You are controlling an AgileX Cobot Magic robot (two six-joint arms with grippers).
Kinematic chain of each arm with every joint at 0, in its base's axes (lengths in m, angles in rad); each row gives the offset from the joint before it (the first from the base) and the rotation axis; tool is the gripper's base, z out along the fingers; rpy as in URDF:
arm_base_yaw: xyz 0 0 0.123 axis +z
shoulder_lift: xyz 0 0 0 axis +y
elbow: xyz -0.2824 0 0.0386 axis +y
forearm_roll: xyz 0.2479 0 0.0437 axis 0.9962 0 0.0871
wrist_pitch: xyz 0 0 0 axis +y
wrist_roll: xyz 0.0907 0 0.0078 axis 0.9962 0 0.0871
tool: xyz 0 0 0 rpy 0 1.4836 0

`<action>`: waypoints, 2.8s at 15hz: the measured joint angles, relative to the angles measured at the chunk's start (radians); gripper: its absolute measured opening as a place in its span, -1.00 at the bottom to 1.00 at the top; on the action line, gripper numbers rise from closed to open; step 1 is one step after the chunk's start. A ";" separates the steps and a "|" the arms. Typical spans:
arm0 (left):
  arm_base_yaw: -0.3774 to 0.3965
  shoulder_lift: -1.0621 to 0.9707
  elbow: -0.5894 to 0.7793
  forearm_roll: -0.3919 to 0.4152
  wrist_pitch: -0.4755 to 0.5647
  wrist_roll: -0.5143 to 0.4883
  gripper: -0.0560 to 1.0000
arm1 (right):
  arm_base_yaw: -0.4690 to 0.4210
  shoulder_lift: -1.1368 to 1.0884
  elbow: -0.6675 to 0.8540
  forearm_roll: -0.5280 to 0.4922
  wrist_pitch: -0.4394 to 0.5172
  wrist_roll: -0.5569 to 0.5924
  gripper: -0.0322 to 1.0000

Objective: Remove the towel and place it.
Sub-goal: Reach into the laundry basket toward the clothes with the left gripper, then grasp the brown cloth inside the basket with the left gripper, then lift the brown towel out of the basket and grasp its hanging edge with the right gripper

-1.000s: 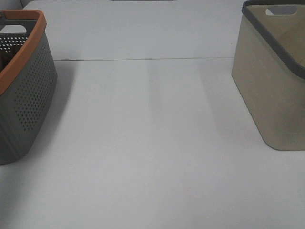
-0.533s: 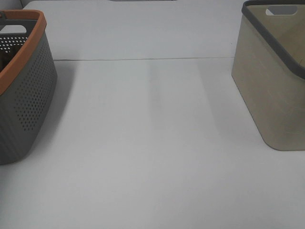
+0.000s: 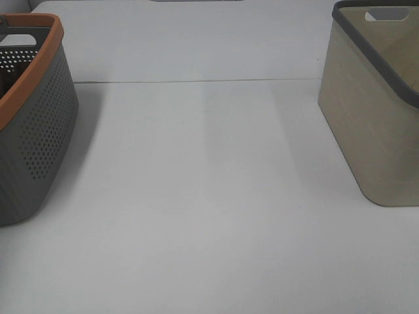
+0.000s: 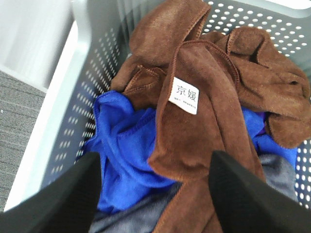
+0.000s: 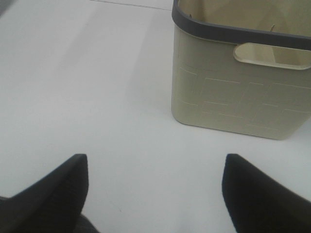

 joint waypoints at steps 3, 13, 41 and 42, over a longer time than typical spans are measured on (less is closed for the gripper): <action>0.000 0.117 -0.107 -0.025 0.035 0.017 0.27 | 0.000 0.000 0.000 0.000 0.000 0.000 0.48; -0.002 0.244 -0.170 -0.036 0.089 0.069 0.27 | 0.000 0.000 0.000 0.000 0.000 0.000 0.48; -0.005 0.220 -0.202 -0.180 0.058 0.126 -0.89 | 0.000 0.000 0.000 0.000 0.000 0.000 0.48; -0.005 0.209 -0.217 -0.210 0.063 0.133 -0.89 | 0.000 0.000 0.000 0.000 0.000 0.000 0.48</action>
